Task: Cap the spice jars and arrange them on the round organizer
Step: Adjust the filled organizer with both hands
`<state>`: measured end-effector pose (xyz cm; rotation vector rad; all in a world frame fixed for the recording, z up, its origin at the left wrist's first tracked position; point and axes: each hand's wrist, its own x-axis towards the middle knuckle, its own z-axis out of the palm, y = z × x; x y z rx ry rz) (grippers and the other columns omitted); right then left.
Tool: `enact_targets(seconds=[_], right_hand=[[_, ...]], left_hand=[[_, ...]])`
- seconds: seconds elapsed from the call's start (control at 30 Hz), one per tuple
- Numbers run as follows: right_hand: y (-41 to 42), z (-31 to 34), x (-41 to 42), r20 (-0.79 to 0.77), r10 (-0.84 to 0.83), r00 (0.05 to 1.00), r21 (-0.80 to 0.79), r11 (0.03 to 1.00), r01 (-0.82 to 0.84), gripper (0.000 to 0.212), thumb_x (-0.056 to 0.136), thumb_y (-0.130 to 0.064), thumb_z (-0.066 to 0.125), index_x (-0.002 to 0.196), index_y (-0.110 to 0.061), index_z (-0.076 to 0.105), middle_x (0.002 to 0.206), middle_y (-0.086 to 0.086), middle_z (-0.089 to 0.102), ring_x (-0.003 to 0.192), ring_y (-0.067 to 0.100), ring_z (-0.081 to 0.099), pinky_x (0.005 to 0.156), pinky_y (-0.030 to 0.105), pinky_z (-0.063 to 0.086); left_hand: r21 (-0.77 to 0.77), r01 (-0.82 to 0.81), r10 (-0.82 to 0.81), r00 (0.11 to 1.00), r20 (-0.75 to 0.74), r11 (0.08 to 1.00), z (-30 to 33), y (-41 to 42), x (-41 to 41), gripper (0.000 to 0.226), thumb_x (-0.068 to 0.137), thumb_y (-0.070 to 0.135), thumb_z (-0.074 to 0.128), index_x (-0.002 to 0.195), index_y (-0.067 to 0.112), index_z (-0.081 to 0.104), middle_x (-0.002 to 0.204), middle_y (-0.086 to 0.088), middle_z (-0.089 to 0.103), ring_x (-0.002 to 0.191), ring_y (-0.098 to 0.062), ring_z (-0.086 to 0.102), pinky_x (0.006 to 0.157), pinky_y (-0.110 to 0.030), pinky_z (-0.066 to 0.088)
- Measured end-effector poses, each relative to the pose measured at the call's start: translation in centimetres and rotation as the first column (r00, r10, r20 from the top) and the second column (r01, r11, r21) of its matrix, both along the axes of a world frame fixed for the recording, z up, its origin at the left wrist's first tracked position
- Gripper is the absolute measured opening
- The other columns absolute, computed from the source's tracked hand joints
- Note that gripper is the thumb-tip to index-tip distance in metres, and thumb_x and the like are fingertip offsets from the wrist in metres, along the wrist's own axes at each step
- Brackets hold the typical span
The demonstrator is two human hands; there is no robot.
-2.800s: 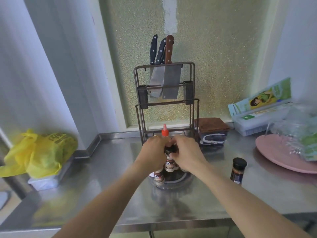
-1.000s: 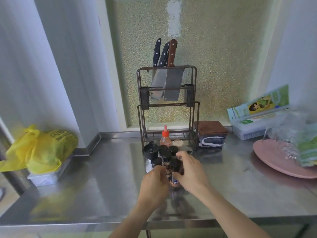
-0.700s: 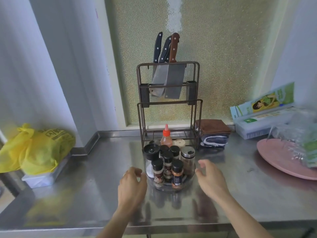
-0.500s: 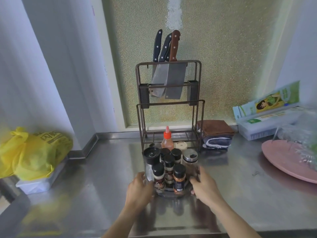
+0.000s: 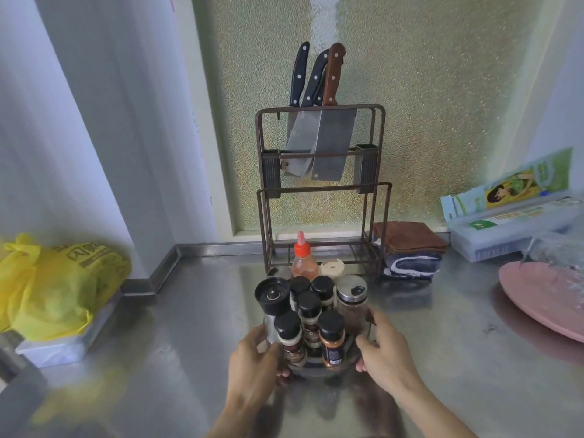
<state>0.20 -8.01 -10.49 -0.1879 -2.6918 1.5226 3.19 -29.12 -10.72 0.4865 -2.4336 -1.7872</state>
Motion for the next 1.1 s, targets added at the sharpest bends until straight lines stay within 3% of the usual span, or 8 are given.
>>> enact_targets(seconds=[0.1, 0.3, 0.4, 0.57, 0.67, 0.83, 0.93, 1.1], right_hand=[[-2.0, 0.9, 0.4, -0.026, 0.069, 0.997, -0.014, 0.997, -0.07, 0.041, 0.097, -0.002, 0.052, 0.116, -0.038, 0.044, 0.078, 0.001, 0.071, 0.043, 0.009, 0.066, 0.046, 0.013, 0.048], [-8.7, 0.7, -0.6, -0.02, 0.199, 0.98, -0.062, 0.978, -0.2, 0.034, 0.099, -0.003, 0.051, 0.118, -0.031, 0.052, 0.067, -0.001, 0.067, 0.044, 0.012, 0.063, 0.049, 0.019, 0.051], [-13.1, 1.2, -2.1, -0.024, 0.263, 0.965, -0.066, 0.962, -0.264, 0.03, 0.101, -0.005, 0.049, 0.113, -0.033, 0.052, 0.074, 0.003, 0.069, 0.048, 0.015, 0.063, 0.045, 0.011, 0.047], [-19.4, 0.8, -7.3, -0.012, 0.308, 0.951, -0.048, 0.95, -0.308, 0.028, 0.099, -0.008, 0.05, 0.124, -0.021, 0.054, 0.085, 0.007, 0.072, 0.045, 0.01, 0.066, 0.045, 0.015, 0.046], [-22.2, 0.5, -11.0, 0.005, 0.302, 0.953, -0.02, 0.953, -0.302, 0.023, 0.099, -0.011, 0.049, 0.121, -0.018, 0.053, 0.089, 0.009, 0.073, 0.047, 0.011, 0.068, 0.044, 0.017, 0.046], [-25.0, -1.2, -16.6, 0.003, 0.285, 0.959, 0.01, 0.958, -0.285, 0.025, 0.091, -0.013, 0.046, 0.114, -0.019, 0.055, 0.087, 0.006, 0.074, 0.045, 0.014, 0.071, 0.066, 0.038, 0.063], [-25.7, -2.2, -18.4, 0.017, 0.266, 0.964, 0.008, 0.964, -0.266, 0.026, 0.092, -0.011, 0.047, 0.116, -0.021, 0.054, 0.091, 0.006, 0.073, 0.046, 0.015, 0.072, 0.069, 0.036, 0.062], [-26.2, -3.5, -19.3, 0.031, 0.245, 0.969, 0.009, 0.969, -0.245, 0.022, 0.095, -0.009, 0.049, 0.115, -0.018, 0.052, 0.093, 0.01, 0.072, 0.045, 0.014, 0.07, 0.055, 0.028, 0.057]], left_hand=[[-0.016, -0.054, 0.053, 0.998, -0.035, 0.998, 1.0, -2.0, 1.1, 0.031, 0.092, 0.01, 0.057, 0.112, 0.031, 0.069, 0.063, -0.003, 0.078, 0.057, -0.019, 0.076, 0.056, -0.023, 0.055], [-0.11, -0.147, 0.144, 0.989, -0.042, 0.983, 2.2, -8.5, 2.4, 0.032, 0.084, 0.005, 0.056, 0.1, 0.026, 0.074, 0.071, 0.001, 0.08, 0.058, -0.018, 0.076, 0.065, -0.031, 0.059], [-0.14, -0.224, 0.217, 0.974, -0.061, 0.964, 2.4, -12.3, 1.9, 0.028, 0.084, 0.005, 0.057, 0.096, 0.023, 0.075, 0.068, -0.001, 0.079, 0.058, -0.017, 0.076, 0.066, -0.033, 0.059], [-0.156, -0.266, 0.257, 0.963, -0.081, 0.951, 2.7, -18.1, -1.9, 0.032, 0.084, 0.003, 0.055, 0.099, 0.021, 0.077, 0.073, -0.003, 0.08, 0.055, -0.019, 0.075, 0.064, -0.034, 0.058], [-0.165, -0.269, 0.26, 0.963, -0.072, 0.949, 1.9, -21.0, -5.6, 0.032, 0.081, 0.006, 0.053, 0.1, 0.02, 0.075, 0.073, -0.003, 0.081, 0.058, -0.021, 0.076, 0.073, -0.044, 0.064], [-0.152, -0.244, 0.237, 0.969, -0.063, 0.958, 0.7, -23.5, -11.0, 0.025, 0.081, 0.009, 0.051, 0.096, 0.013, 0.072, 0.07, -0.007, 0.08, 0.063, -0.027, 0.076, 0.073, -0.047, 0.064], [-0.135, -0.221, 0.218, 0.975, -0.041, 0.966, -0.3, -24.2, -13.0, 0.021, 0.083, 0.015, 0.053, 0.094, 0.015, 0.072, 0.069, -0.01, 0.079, 0.064, -0.03, 0.076, 0.059, -0.042, 0.064], [-0.105, -0.224, 0.223, 0.975, -0.021, 0.969, -2.1, -25.0, -14.6, 0.029, 0.076, 0.011, 0.051, 0.094, 0.01, 0.073, 0.069, -0.016, 0.078, 0.056, -0.026, 0.072, 0.059, -0.038, 0.061]])
